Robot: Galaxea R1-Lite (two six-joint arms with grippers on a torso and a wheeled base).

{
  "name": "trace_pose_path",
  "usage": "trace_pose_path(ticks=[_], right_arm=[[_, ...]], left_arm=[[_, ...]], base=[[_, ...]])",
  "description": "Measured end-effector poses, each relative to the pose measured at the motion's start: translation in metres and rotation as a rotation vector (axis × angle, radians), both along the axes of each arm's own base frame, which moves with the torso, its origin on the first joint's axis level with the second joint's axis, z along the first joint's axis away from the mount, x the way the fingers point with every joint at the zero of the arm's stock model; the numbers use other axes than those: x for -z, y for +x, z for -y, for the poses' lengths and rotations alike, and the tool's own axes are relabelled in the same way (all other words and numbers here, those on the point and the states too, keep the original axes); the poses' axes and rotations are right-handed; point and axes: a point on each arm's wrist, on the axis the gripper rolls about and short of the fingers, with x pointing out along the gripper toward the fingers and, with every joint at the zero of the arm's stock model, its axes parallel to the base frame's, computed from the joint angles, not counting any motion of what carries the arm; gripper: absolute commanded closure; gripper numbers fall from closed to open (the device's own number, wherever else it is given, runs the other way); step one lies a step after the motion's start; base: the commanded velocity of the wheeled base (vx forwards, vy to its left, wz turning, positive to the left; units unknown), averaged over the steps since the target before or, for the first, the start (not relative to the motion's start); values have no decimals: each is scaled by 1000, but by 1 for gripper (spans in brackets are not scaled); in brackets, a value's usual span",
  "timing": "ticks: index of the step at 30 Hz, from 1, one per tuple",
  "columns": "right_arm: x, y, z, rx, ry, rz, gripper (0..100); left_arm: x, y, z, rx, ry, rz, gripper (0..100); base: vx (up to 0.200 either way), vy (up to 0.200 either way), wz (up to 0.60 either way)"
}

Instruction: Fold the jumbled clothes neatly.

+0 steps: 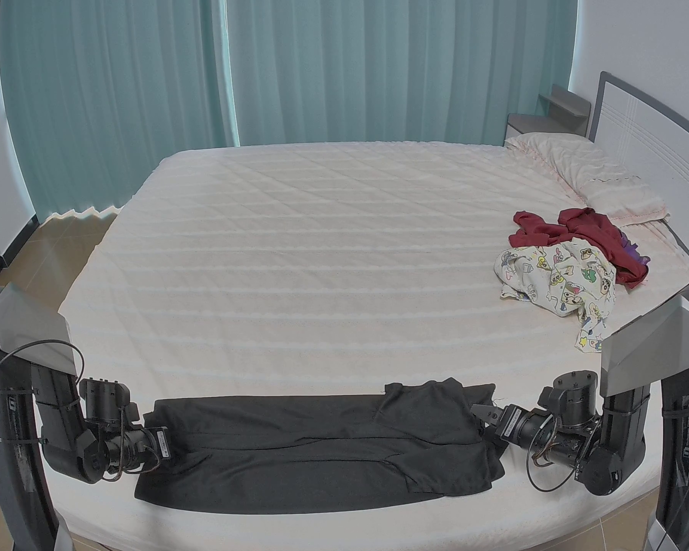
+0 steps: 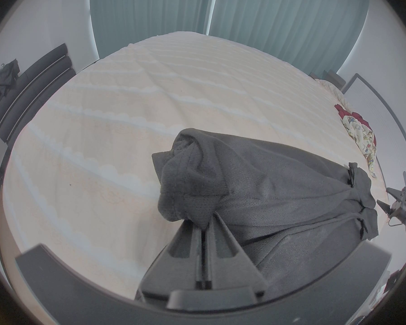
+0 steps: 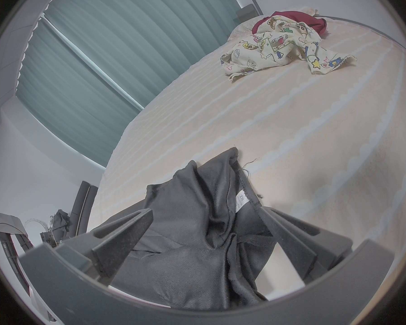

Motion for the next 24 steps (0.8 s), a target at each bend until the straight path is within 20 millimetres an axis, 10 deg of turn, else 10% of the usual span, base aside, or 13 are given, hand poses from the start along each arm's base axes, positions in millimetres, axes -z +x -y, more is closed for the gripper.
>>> trace_pose_path(ticks=[12, 24], right_arm=[[-1, 0, 0, 2, 2, 5, 0], [-2, 0, 0, 0, 0, 5, 0]], left_arm=[[-30, -9, -19, -56, 16, -32, 100], [-47, -12, -80, -170, 107, -20, 100]], base=[[0, 0, 0], [0, 0, 0]])
